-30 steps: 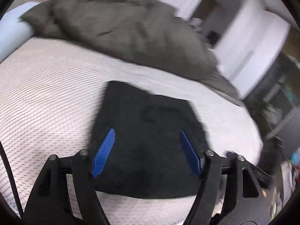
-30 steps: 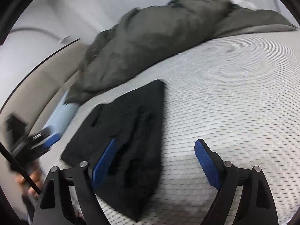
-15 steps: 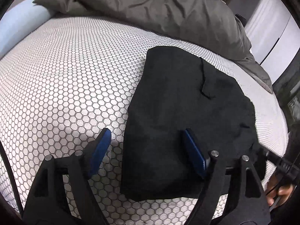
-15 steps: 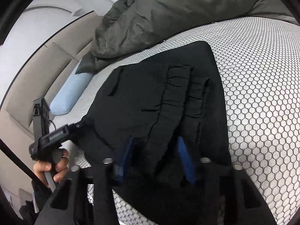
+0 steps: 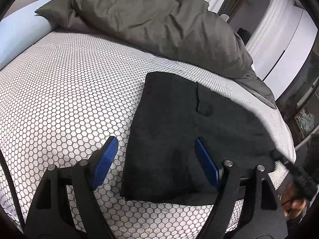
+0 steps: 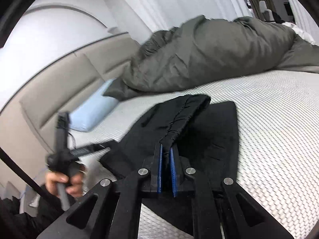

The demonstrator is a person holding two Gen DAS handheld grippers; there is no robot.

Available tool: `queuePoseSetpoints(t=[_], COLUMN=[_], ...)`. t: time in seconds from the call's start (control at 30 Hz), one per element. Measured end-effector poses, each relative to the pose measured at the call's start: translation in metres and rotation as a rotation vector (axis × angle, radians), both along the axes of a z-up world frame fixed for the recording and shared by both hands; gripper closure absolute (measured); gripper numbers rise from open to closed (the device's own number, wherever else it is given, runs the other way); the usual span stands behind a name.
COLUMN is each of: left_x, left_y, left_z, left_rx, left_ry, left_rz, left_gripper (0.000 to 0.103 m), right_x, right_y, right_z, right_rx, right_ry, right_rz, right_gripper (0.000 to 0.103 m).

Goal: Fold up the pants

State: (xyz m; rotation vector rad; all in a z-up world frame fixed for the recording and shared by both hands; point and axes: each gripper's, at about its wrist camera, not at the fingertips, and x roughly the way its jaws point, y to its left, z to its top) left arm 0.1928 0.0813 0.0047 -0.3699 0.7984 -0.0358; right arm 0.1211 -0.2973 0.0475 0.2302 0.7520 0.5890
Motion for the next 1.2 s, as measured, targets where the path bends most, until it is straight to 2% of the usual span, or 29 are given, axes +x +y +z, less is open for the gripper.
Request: queuePoseSetpoints(t=[0.13, 0.23, 0.27, 0.33, 0.37, 0.47, 0.6, 0.7, 0.8, 0.9, 0.93, 1.03, 1.1, 1.13, 1.2], left_x=[0.003, 0.008, 0.009, 0.011, 0.011, 0.012, 0.015, 0.016, 0.016, 0.014, 0.012, 0.005, -0.001, -0.005, -0.007], left_y=[0.002, 0.0, -0.001, -0.003, -0.004, -0.005, -0.008, -0.007, -0.004, -0.004, -0.004, -0.003, -0.002, -0.002, -0.001], left_z=[-0.007, -0.016, -0.019, -0.025, -0.026, -0.027, -0.033, -0.039, -0.042, -0.042, -0.041, -0.031, -0.021, -0.018, -0.016], left_rx=[0.031, 0.071, 0.08, 0.094, 0.099, 0.102, 0.115, 0.112, 0.102, 0.096, 0.094, 0.046, 0.014, 0.013, 0.028], left_ry=[0.04, 0.088, 0.1, 0.118, 0.119, 0.121, 0.126, 0.13, 0.125, 0.117, 0.113, 0.085, 0.044, 0.03, 0.021], left_rz=[0.028, 0.047, 0.046, 0.044, 0.043, 0.04, 0.013, 0.006, -0.007, -0.012, -0.012, -0.031, -0.049, -0.049, -0.037], left_gripper=[0.026, 0.026, 0.026, 0.026, 0.026, 0.026, 0.026, 0.024, 0.022, 0.022, 0.022, 0.022, 0.022, 0.022, 0.022], right_x=[0.012, 0.013, 0.013, 0.013, 0.013, 0.016, 0.032, 0.047, 0.059, 0.055, 0.051, 0.031, 0.019, 0.012, 0.009], right_y=[-0.009, -0.017, -0.021, -0.029, -0.031, -0.028, -0.016, -0.01, 0.002, 0.018, 0.023, 0.027, 0.025, 0.023, 0.019], right_z=[-0.041, -0.041, -0.038, -0.034, -0.034, -0.036, -0.053, -0.063, -0.067, -0.059, -0.054, -0.02, -0.001, 0.007, 0.006], right_rx=[-0.076, -0.025, 0.014, 0.08, 0.105, 0.141, 0.139, 0.18, 0.193, 0.099, 0.08, 0.052, 0.04, 0.024, -0.011], right_ry=[0.131, 0.143, 0.147, 0.143, 0.146, 0.185, 0.267, 0.324, 0.344, 0.266, 0.232, 0.079, 0.015, -0.014, -0.011], right_rz=[-0.039, -0.04, -0.04, -0.039, -0.029, -0.002, 0.022, 0.029, 0.035, 0.03, 0.036, 0.055, 0.064, 0.067, 0.065], right_gripper=[0.096, 0.094, 0.09, 0.069, 0.066, 0.064, 0.064, 0.064, 0.063, 0.089, 0.092, 0.093, 0.093, 0.093, 0.093])
